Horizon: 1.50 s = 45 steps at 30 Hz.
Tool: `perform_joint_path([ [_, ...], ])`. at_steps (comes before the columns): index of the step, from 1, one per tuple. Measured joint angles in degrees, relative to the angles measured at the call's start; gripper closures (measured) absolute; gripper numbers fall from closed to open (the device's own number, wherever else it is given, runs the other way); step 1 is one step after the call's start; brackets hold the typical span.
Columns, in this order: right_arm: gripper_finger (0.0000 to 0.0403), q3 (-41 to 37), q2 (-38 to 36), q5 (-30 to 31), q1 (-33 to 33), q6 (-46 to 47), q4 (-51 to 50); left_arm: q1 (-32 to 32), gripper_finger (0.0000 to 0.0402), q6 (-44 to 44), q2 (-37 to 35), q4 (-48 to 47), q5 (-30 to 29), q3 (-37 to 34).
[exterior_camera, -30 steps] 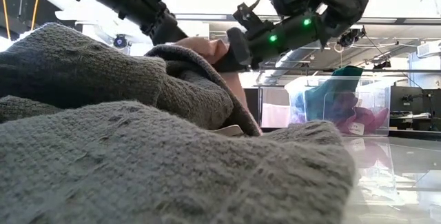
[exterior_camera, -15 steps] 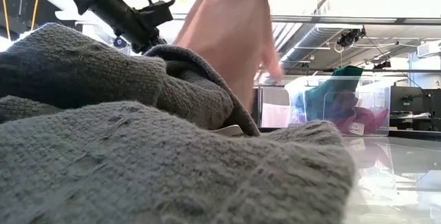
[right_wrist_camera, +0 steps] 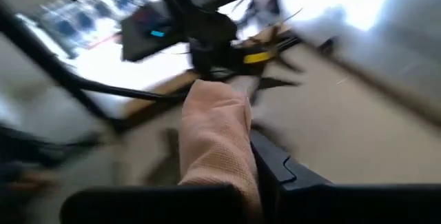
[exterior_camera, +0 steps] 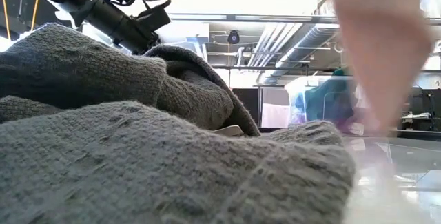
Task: Sort towels by color in basket
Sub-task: Put the brown towel into the bottom transparent bin
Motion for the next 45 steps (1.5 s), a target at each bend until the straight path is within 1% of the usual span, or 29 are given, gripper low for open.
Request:
perform_joint_path([
  [4, 0.04, 11.1, 2.0, -10.5, 2.6, 9.5, -5.1, -0.1, 0.0291, 0.7, 0.0, 0.8, 0.4, 0.0],
  [7, 0.04, 18.0, 4.7, -16.2, 7.3, 13.1, -10.3, -0.1, 0.0291, 0.7, 0.0, 0.7, 0.4, 0.0],
  [9, 0.04, 22.3, 7.0, -16.5, 11.0, 19.1, -16.5, -0.1, 0.0291, 0.7, 0.0, 0.7, 0.9, 0.0],
  [11, 0.04, 26.6, 9.3, -16.2, 14.8, 28.0, -23.0, -0.1, 0.0291, 0.8, 0.0, 1.0, 1.8, 0.0],
  [13, 0.04, 30.8, 11.6, -14.3, 18.8, 35.3, -27.8, -0.1, 0.0291, 0.8, 0.0, 1.6, 3.0, 0.0],
  [16, 0.04, 36.6, 15.1, -9.7, 24.4, 41.6, -31.8, -0.1, 0.0291, 0.8, 0.0, 2.2, 4.6, 0.0],
  [18, 0.0401, 40.3, 17.5, -6.9, 27.6, 42.4, -31.6, -0.1, 0.0291, 0.8, 0.0, 3.6, 5.0, 0.0],
  [22, 0.0401, 37.6, 17.0, 0.3, 31.9, 37.9, -24.0, -0.4, 0.0291, 0.6, 0.0, 6.8, 5.3, 0.0],
  [25, 0.0401, 37.5, 17.2, 3.6, 33.3, 29.4, -19.0, -1.2, 0.0291, 0.3, 0.0, 10.1, 5.8, 0.1],
  [28, 0.0401, 37.5, 18.0, 3.6, 33.5, 18.8, -12.6, -1.9, 0.0291, 1.2, 0.0, 12.5, 6.2, 0.1],
  [29, 0.0401, 37.5, 18.3, 2.5, 33.5, 17.1, -11.4, -2.3, 0.0291, 1.7, 0.0, 13.2, 6.1, 0.1],
  [31, 0.0401, 37.5, 18.9, 1.3, 34.3, 16.9, -10.8, -3.1, 0.0291, 2.6, 0.0, 14.1, 6.1, 0.1],
  [33, 0.0401, 37.5, 19.6, 1.6, 35.7, 19.9, -13.3, -3.7, 0.0291, 3.2, 0.0, 14.8, 6.2, 0.1],
  [39, 0.0401, 37.5, 22.1, 2.1, 40.2, 38.5, -24.0, -4.3, 0.0291, 3.2, 0.0, 15.6, 6.1, 0.1],
  [44, 0.0401, 37.4, 24.0, 7.3, 42.7, 49.7, -35.6, -4.3, 0.0291, 2.7, 0.0, 14.8, 6.1, 0.1],
  [45, 0.0401, 36.6, 24.2, 9.4, 42.8, 49.2, -34.6, -4.3, 0.0291, 2.7, 0.0, 14.8, 6.1, 0.1],
])
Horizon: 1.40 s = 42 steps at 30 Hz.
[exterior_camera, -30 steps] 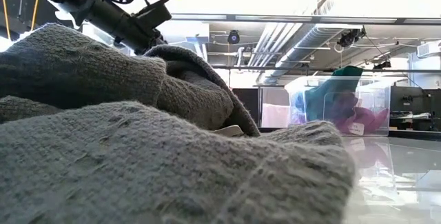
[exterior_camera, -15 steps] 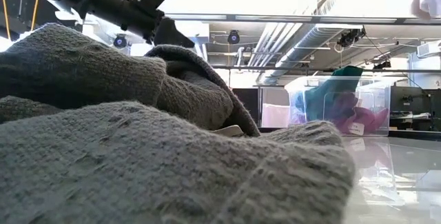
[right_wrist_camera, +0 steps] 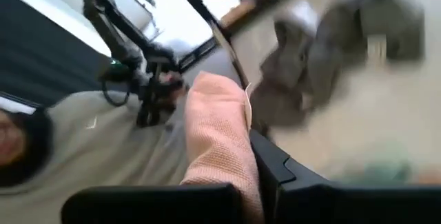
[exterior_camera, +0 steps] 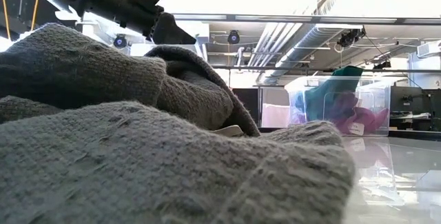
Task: Sort towels by color in basket
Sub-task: Put the brown towel into the bottom transparent bin
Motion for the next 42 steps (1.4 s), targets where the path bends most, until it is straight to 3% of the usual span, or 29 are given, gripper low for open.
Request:
perform_joint_path([
  [2, 0.0401, -2.8, -0.1, 3.0, -0.4, -4.6, 1.2, 0.0, 0.0291, -0.5, 0.0, -0.1, 0.0, 0.0],
  [5, 0.0401, -7.3, -0.2, 1.2, -2.7, 0.9, -0.5, 0.0, 0.0291, -0.6, 0.0, 0.0, 0.1, 0.0],
  [14, 0.0401, -27.4, -2.1, -18.9, -9.3, 16.7, 0.2, 0.0, 0.0291, 0.4, 0.0, 0.1, 1.8, 0.0],
  [17, 0.0401, -32.6, -2.1, -20.4, -10.5, 16.3, 2.1, 0.0, 0.0291, 1.0, 0.0, 0.1, 1.8, 0.0],
  [23, 0.04, -41.5, -2.2, -33.8, -13.2, 16.1, 8.0, 0.1, 0.0291, 1.0, 0.0, 0.3, 1.9, 0.0],
  [30, 0.04, -52.5, -2.2, -41.0, -15.8, 5.9, 22.9, 0.2, 0.0291, 1.0, 0.0, 0.2, 1.9, 0.0],
  [33, 0.04, -56.1, -2.2, -45.5, -17.7, 5.6, 24.2, 0.2, 0.0291, 1.1, 0.0, 0.1, 1.9, 0.0],
  [37, 0.0395, -58.6, -2.2, -45.6, -19.1, 9.5, 24.0, 0.2, 0.0291, 1.8, 0.0, 0.1, 1.9, 0.0],
  [42, 0.0335, -55.4, -2.5, -47.1, -19.8, 8.6, 19.8, 0.1, 0.0291, 2.1, 0.0, 0.1, 1.9, 0.0],
])
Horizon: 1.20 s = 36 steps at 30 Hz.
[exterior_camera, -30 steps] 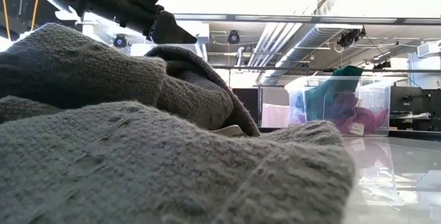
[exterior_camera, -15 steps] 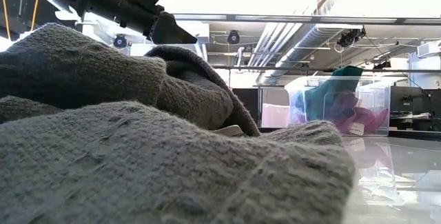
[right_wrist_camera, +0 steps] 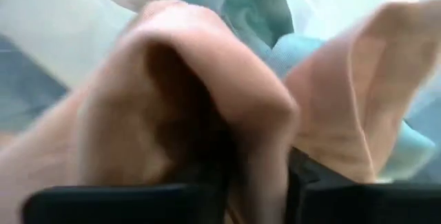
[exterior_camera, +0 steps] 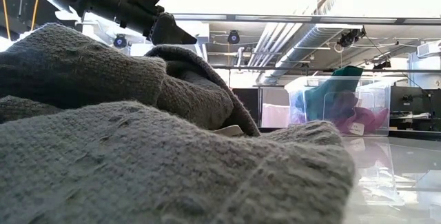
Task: Sort towels by color in basket
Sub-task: Put the brown towel into the bottom transparent bin
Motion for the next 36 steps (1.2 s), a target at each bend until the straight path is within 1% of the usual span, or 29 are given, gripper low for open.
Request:
perform_joint_path([
  [4, 0.0278, 6.4, -1.6, -0.1, 0.2, 1.2, -5.3, 0.0, 0.0291, 0.0, 0.0, 0.0, 0.0, 0.0],
  [7, 0.0259, 12.6, -1.8, 0.0, 0.9, 5.4, -10.3, 0.0, 0.0291, 0.0, 0.0, 0.0, 0.0, 0.0],
  [9, 0.0259, 16.4, -1.8, 0.7, 1.9, 9.0, -12.5, 0.0, 0.0291, 0.0, 0.0, 0.0, 0.0, 0.0],
  [10, 0.0261, 17.8, -1.9, 2.1, 2.5, 10.2, -12.6, 0.0, 0.0291, 0.0, 0.0, 0.0, 0.0, 0.0],
  [12, 0.0273, 19.4, -1.9, 6.7, 3.8, 10.1, -11.1, 0.0, 0.0291, 0.0, 0.0, 0.0, 0.0, 0.0],
  [14, 0.0292, 19.4, -1.9, 11.4, 4.8, 7.8, -7.3, 0.0, 0.0291, -0.1, 0.0, 0.0, 0.0, 0.0],
  [15, 0.0304, 18.6, -1.9, 12.6, 5.0, 6.9, -4.9, 0.0, 0.0291, -0.1, 0.0, -0.1, 0.0, 0.0],
  [17, 0.033, 15.7, -1.9, 13.1, 5.1, 7.1, -0.1, 0.0, 0.0291, -0.1, 0.0, -0.1, 0.0, 0.0],
  [21, 0.0386, 6.2, -1.8, 10.8, 5.0, 7.0, 13.3, 0.0, 0.0291, -0.7, 0.0, -0.1, 0.0, 0.0],
  [22, 0.0394, 3.6, -1.8, 9.9, 5.0, 6.8, 16.8, 0.0, 0.0291, -0.6, 0.0, -0.1, 0.0, 0.0],
  [25, 0.0394, -3.3, -1.8, 8.1, 5.1, 8.5, 22.7, 0.0, 0.0291, 0.0, 0.0, -0.1, 0.0, 0.0],
  [29, 0.0396, -9.2, -1.8, 6.5, 5.0, 12.7, 24.0, 0.0, 0.0291, 0.5, 0.0, -0.1, 0.0, 0.0],
  [32, 0.0401, -11.3, -1.8, 4.2, 4.9, 13.3, 23.9, 0.0, 0.0291, 0.6, 0.0, -0.1, 0.0, 0.0],
  [36, 0.0401, -10.1, -1.8, 4.0, 4.7, 12.0, 22.4, 0.0, 0.0291, 1.4, 0.0, -0.1, 0.0, 0.0],
])
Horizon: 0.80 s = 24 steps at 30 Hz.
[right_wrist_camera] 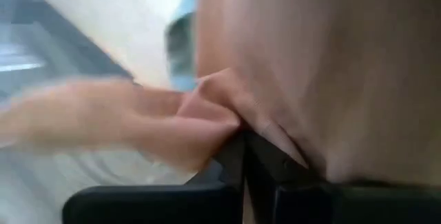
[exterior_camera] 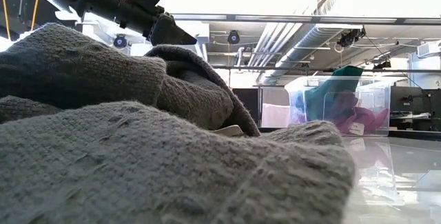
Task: Sort towels by color in basket
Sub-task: Put the brown towel into the bottom transparent bin
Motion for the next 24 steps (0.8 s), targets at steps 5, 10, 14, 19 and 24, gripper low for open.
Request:
perform_joint_path([
  [5, 0.0402, 7.1, 0.0, 2.3, 1.6, 0.4, -4.9, 0.0, 0.0291, 0.0, 0.0, 0.0, 0.0, 0.0],
  [10, 0.0402, 16.6, -0.1, 14.2, 3.8, 2.5, -16.7, 0.0, 0.0291, -0.1, 0.0, 0.0, 0.0, 0.0],
  [14, 0.0402, 19.0, -0.2, 16.0, 3.2, 9.9, -31.0, 0.0, 0.0291, -0.5, 0.0, 0.0, 0.0, 0.0],
  [19, 0.0402, 14.6, -0.2, 6.9, 1.7, 11.2, -29.9, 0.0, 0.0291, -0.6, 0.0, -0.1, 0.0, 0.0],
  [24, 0.0403, 6.3, -0.2, 5.6, 0.9, 9.2, -16.7, 0.0, 0.0291, -0.9, 0.0, -0.1, 0.0, 0.0],
])
